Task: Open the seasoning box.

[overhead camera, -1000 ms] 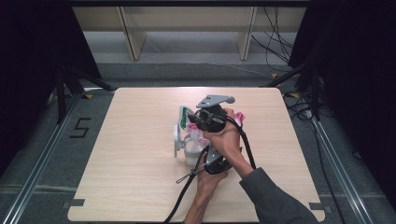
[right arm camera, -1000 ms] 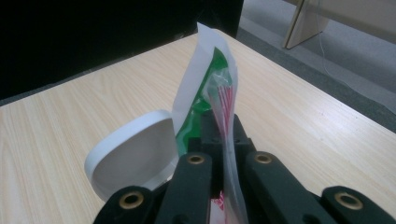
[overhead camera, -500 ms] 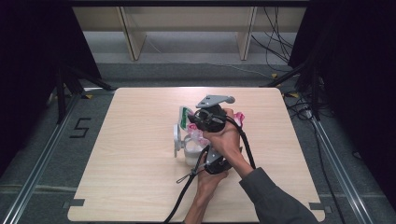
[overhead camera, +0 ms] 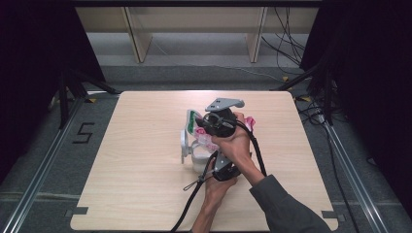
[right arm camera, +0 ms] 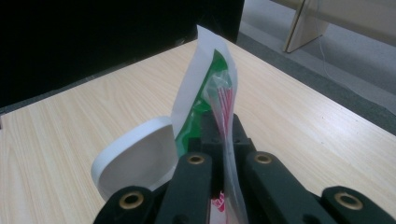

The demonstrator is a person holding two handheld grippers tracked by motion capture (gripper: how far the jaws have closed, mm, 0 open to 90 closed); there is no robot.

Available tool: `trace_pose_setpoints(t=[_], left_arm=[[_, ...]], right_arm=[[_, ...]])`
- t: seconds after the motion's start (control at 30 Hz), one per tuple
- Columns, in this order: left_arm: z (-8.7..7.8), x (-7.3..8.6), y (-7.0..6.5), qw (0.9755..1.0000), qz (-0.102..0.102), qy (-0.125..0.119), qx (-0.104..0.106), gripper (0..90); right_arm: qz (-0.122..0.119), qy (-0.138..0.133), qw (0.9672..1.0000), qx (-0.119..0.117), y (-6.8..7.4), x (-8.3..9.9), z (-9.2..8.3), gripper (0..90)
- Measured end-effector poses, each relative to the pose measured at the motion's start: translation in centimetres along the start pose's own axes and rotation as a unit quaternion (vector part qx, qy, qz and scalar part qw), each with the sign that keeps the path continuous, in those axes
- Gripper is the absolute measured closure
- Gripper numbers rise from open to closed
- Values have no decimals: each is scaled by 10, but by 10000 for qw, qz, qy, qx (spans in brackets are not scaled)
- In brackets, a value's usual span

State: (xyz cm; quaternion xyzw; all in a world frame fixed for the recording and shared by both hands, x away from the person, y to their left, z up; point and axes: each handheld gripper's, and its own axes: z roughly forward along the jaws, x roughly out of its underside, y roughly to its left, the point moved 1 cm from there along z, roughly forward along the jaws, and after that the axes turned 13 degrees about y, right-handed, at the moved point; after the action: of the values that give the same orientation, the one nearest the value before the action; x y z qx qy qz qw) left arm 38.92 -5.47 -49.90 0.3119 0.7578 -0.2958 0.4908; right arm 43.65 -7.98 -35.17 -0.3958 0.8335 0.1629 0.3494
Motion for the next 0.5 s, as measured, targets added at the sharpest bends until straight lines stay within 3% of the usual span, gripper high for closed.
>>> trace_pose_setpoints(t=[0.03, 0.1, 0.17, 0.27, 0.3, 0.37, 0.4, 0.43, 0.47, 0.5], left_arm=[[-1, 1, 1, 9998, 177, 130, -10, 739], [-1, 1, 2, 9997, 152, 178, 22, 739], [2, 1, 0, 10000, -84, -33, -22, 740], [2, 1, -1, 10000, -81, 4, 56, 740], [0, 2, 1, 9998, 142, 155, 72, 739], [0, 1, 1, 9997, 156, 157, 33, 739], [2, 1, 0, 10000, -64, -4, 8, 740], [2, 2, 0, 10000, -29, 32, -26, 740], [0, 2, 2, 9996, 178, 200, 6, 740], [0, 2, 1, 9998, 135, 164, 38, 739]], right_arm=[[-8, -31, 10000, 10, 1, 0, 2, 900], [-69, 1, 9999, 73, 1, 1, 5, 900], [0, 18, 10000, 6, 1, 1, 3, 900], [-76, 10, 10000, 24, 0, 1, 3, 900], [-100, 83, 9999, 41, 1, 2, 5, 900], [-41, 89, 9999, 22, 2, 1, 4, 900], [-123, -42, 9999, 92, 0, 1, 5, 900], [-18, 1, 10000, 20, 1, 1, 4, 900], [-30, -29, 10000, 49, 1, 1, 5, 900], [-137, 79, 9999, 36, 0, 1, 5, 900]])
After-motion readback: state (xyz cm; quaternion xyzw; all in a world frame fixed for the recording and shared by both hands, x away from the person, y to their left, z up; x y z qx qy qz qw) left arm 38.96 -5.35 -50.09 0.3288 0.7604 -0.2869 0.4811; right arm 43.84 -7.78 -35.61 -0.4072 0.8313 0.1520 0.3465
